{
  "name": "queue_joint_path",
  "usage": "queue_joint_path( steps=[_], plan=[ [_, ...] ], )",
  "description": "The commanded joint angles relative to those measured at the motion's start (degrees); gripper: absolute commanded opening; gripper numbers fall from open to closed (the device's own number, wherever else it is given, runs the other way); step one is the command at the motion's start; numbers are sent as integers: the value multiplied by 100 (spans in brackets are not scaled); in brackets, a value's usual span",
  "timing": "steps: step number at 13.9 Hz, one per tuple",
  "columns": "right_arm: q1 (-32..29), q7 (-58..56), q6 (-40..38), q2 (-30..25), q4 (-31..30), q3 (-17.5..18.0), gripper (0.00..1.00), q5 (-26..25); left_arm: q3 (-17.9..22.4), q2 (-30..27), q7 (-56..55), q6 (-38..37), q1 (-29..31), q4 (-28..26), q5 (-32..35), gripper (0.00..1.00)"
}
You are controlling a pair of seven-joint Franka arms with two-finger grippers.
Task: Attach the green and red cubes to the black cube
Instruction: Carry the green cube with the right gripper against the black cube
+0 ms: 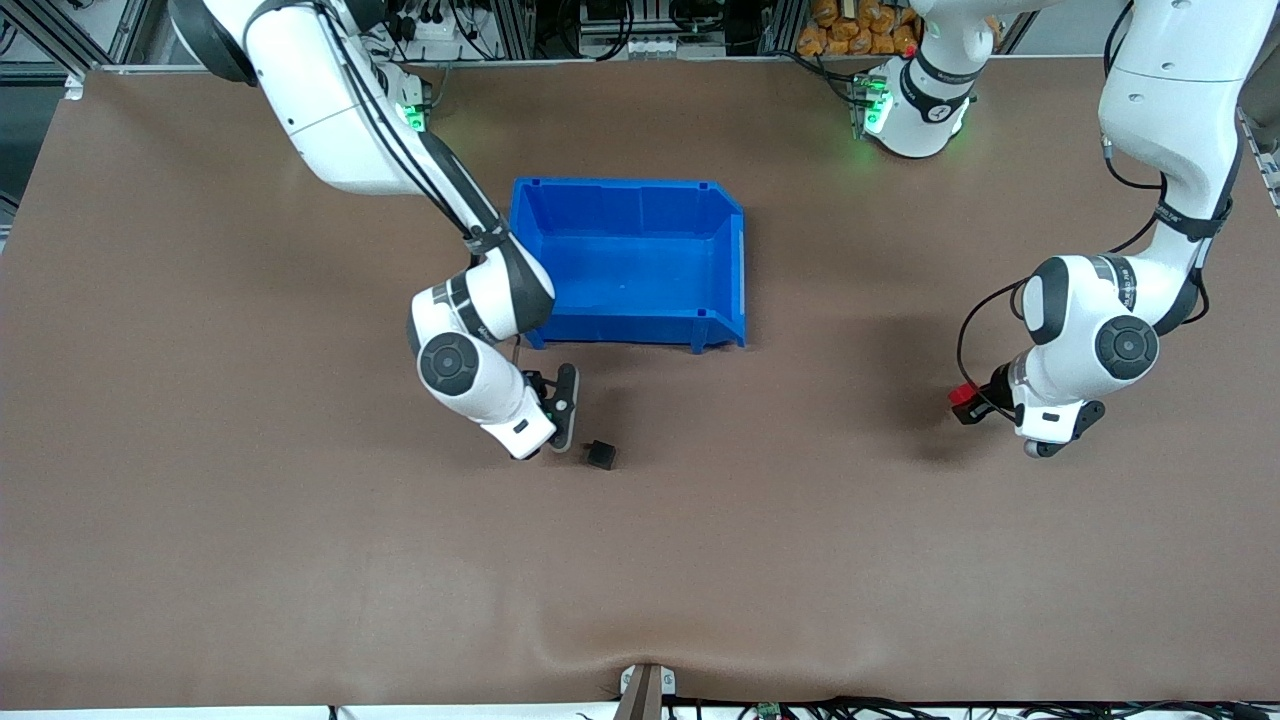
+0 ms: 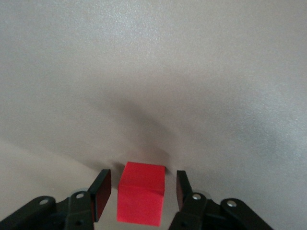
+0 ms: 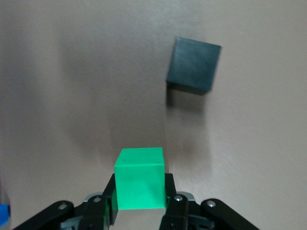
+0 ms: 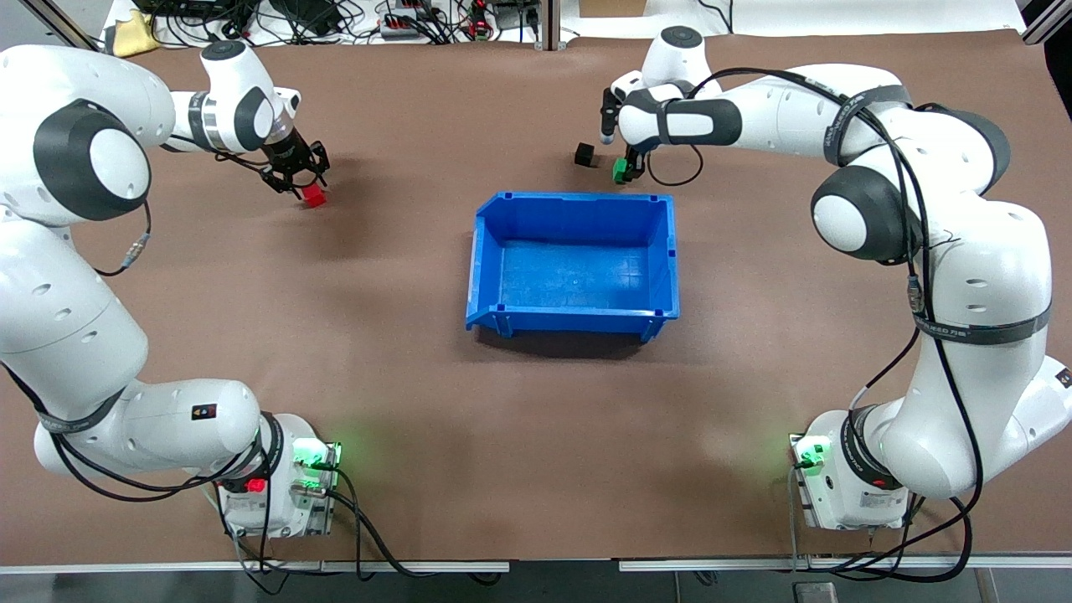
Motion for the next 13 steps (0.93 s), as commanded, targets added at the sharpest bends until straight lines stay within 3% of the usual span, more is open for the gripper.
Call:
queue_joint_path(
  steps=[1,4,5,13],
  plan=[
    [-39,-10,-106,113,278,-10,0,98,-18,27,-19,56,24,28,106,45],
    [74,559,-115,192,402,-10,0,90,-27,-8,-98,48,15,36,106,17],
    [153,718,-106,244,480,-18,0,55,-36,-34,-168,39,15,37,106,0],
    [189,1115,-97,772,1254,-45,0,28,-80,-87,-1887,-111,-555,580,106,0]
  ],
)
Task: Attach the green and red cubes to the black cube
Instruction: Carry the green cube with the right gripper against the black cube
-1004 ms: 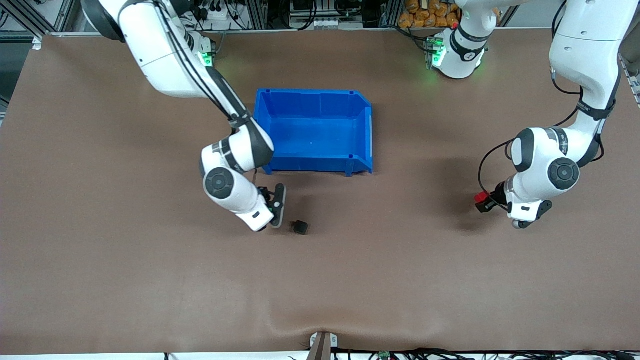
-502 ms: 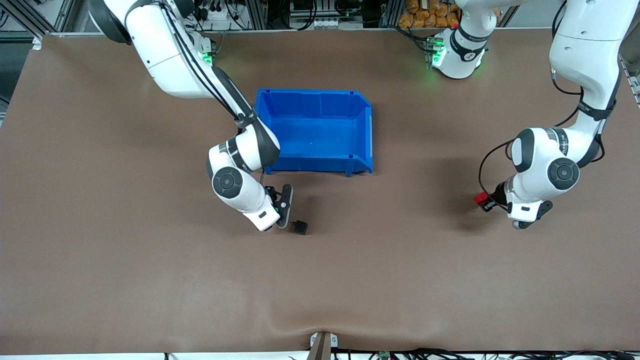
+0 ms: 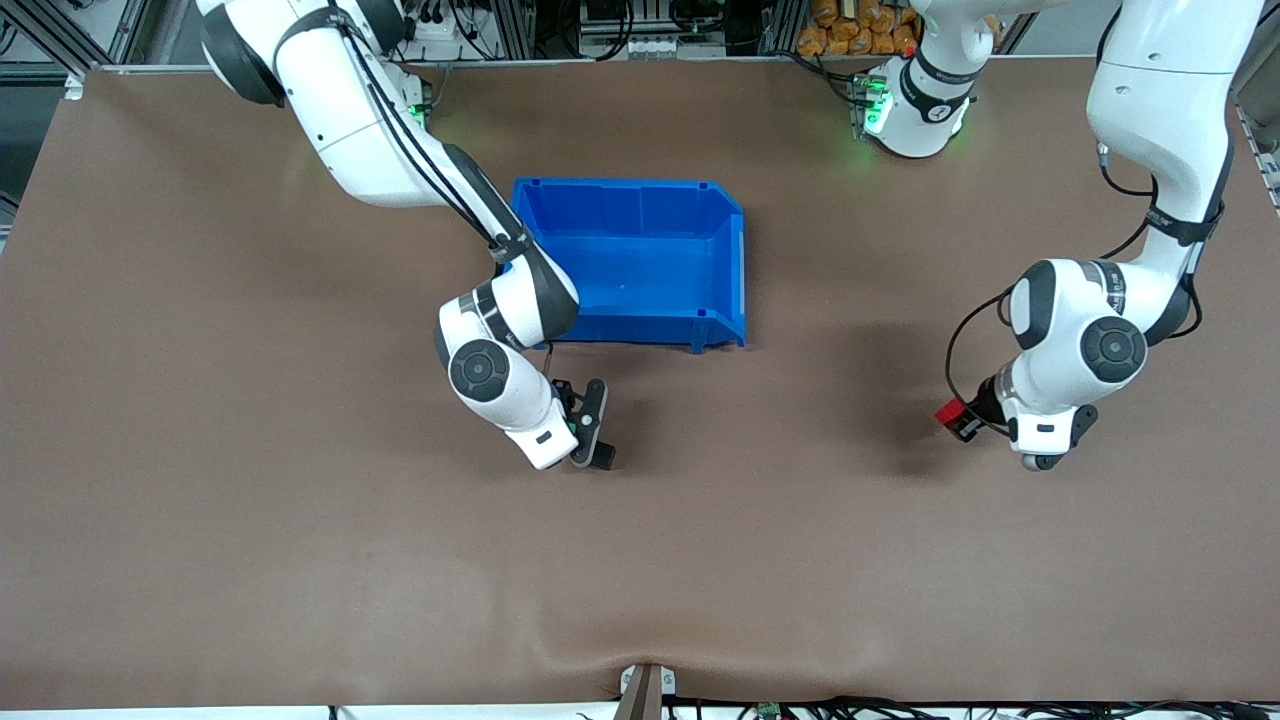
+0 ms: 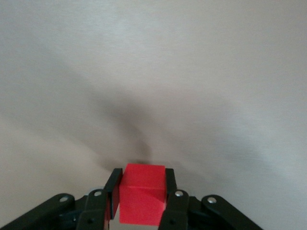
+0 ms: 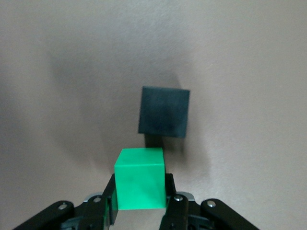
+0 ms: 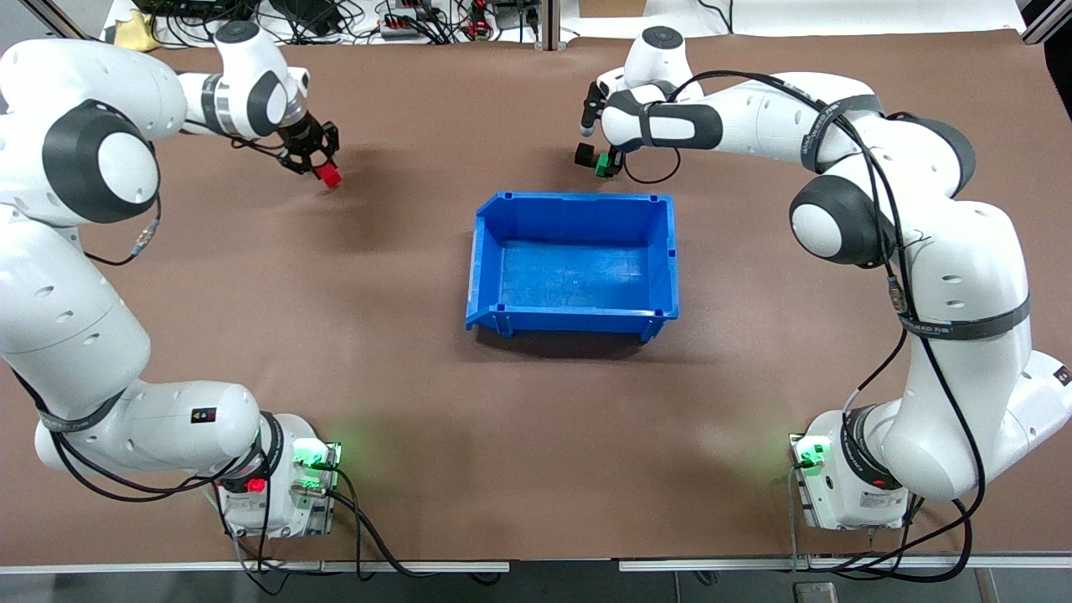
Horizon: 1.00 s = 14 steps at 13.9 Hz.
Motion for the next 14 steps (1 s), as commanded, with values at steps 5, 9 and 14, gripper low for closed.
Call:
queue_joint_path(
  steps=[5,9,14],
  plan=[
    [69,176,-45,314,494,-48,0,-6,13,153,-1401,-427,-552,740,35,0],
    [69,123,-54,314,485,-40,99,-128,4,285,-2182,-427,-886,986,18,0],
    [297,97,-115,182,477,-31,100,-1069,-452,320,-3387,-427,-1098,1171,-245,0]
  ],
)
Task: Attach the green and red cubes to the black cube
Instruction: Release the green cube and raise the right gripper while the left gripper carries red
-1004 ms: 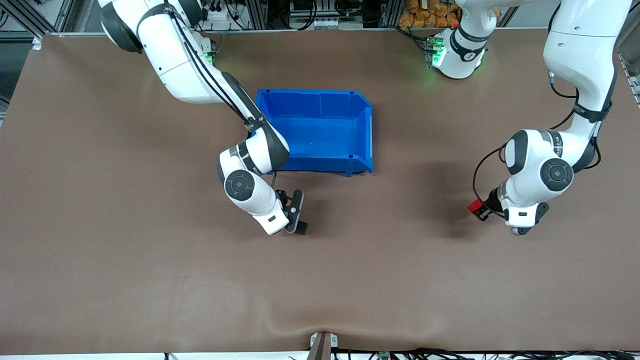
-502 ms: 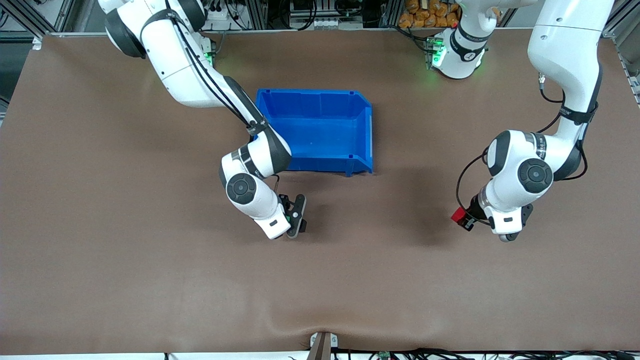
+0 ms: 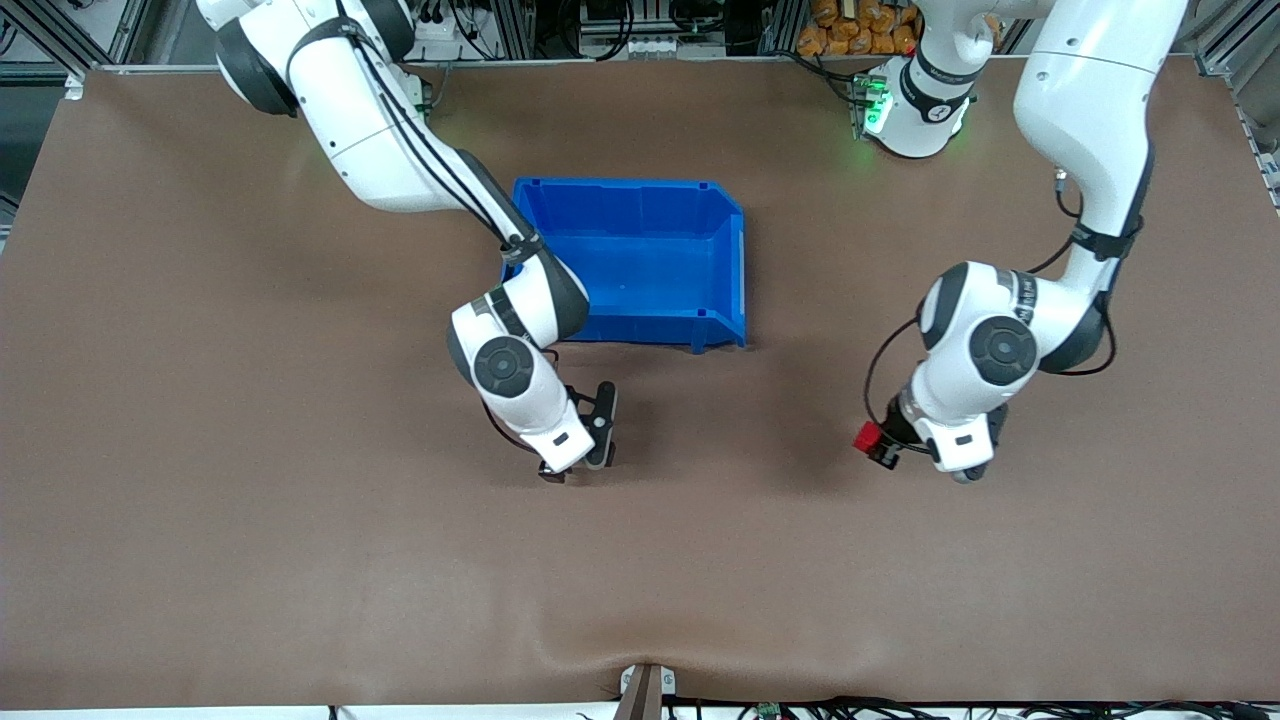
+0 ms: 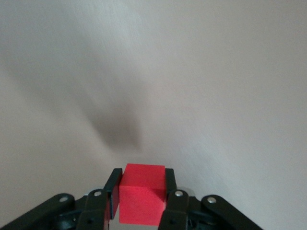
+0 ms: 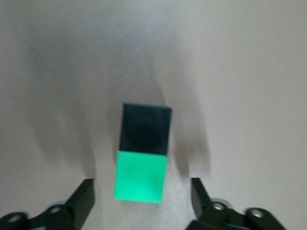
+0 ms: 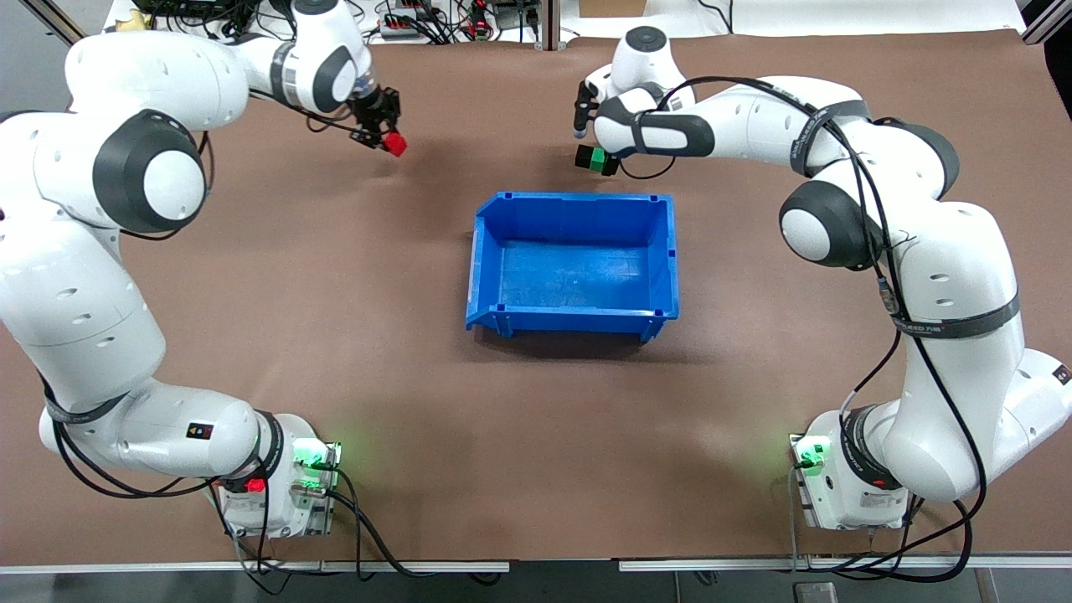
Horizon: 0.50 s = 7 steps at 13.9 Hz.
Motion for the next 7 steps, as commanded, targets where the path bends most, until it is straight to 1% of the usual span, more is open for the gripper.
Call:
queue_joint_path(
  steps=[1,3,5,7],
  plan=[
    [98,11,-116,-17,132,-39,100,-223,-291,157,-540,-121,-11,356,-283,0],
    [-7,-76,-186,-139,115,-31,100,-241,-406,438,-953,-130,-238,777,-372,0],
    [-165,-86,-571,-315,106,-4,100,-145,-406,754,-1270,-130,-564,1242,-380,0],
    [-297,-33,-1080,-639,97,-39,100,-136,-406,1079,-1648,-130,-792,1700,-380,0]
  ],
)
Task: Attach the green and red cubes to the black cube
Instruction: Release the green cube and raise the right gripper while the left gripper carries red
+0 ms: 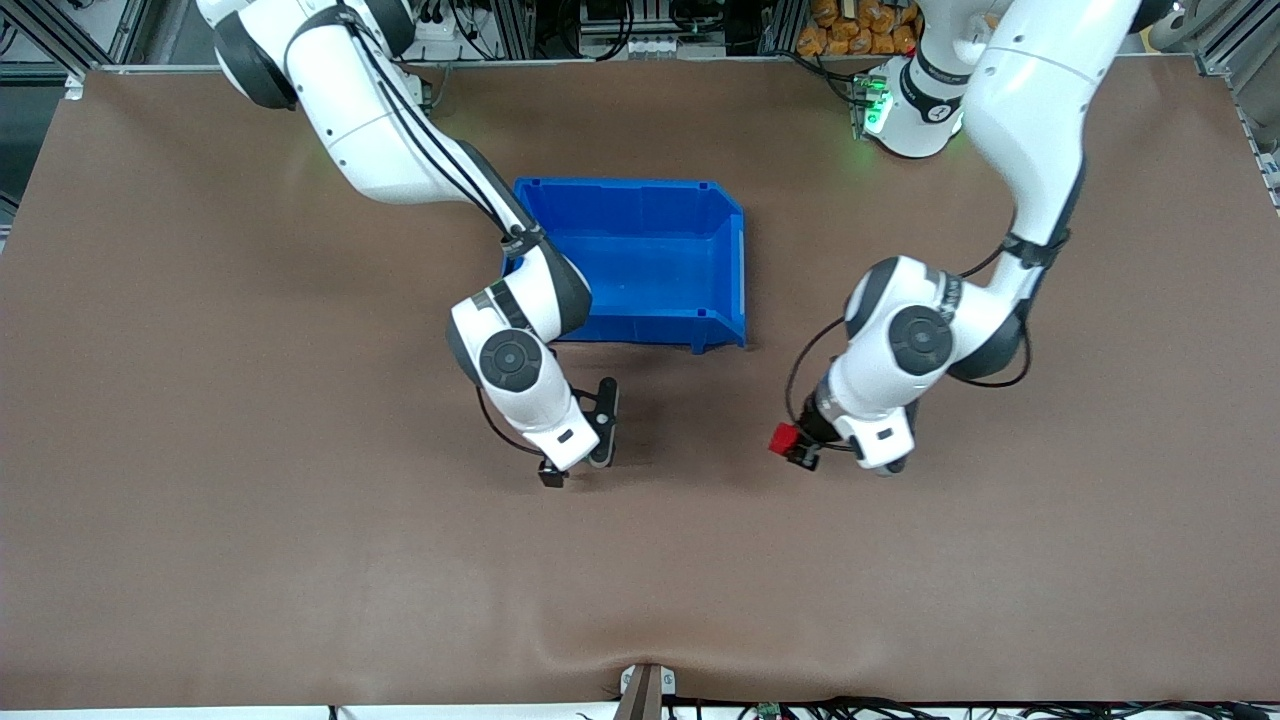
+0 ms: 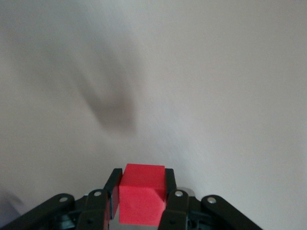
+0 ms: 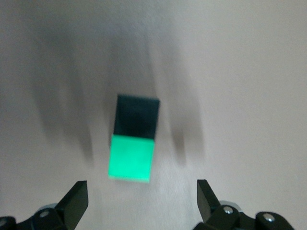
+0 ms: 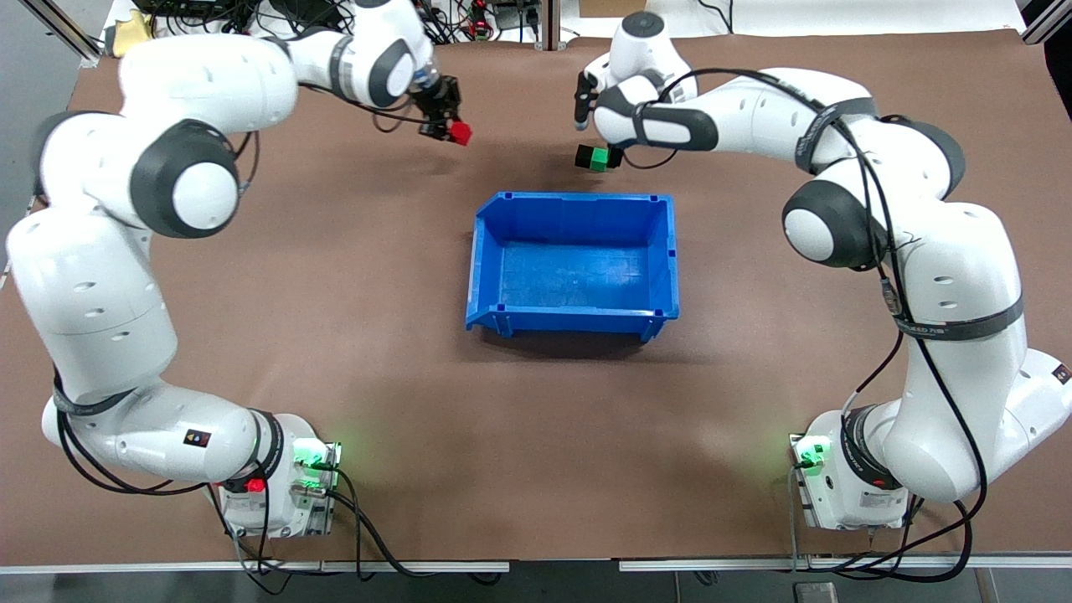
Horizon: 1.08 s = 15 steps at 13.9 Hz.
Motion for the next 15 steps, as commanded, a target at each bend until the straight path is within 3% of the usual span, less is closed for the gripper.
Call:
queue_joint_path(
  steps=[1,9,15],
  plan=[
    [-433,12,-643,-510,-92,45,100,-32,33,570,-350,-130,-320,791,-88,0],
    [-2174,1056,-1593,-1520,-171,27,100,-75,77,1256,-491,-121,-901,1741,-88,0],
    [-3035,2560,-1638,-3172,-1479,1,100,-93,129,2064,-1158,71,-1366,2751,-88,0]
  ],
)
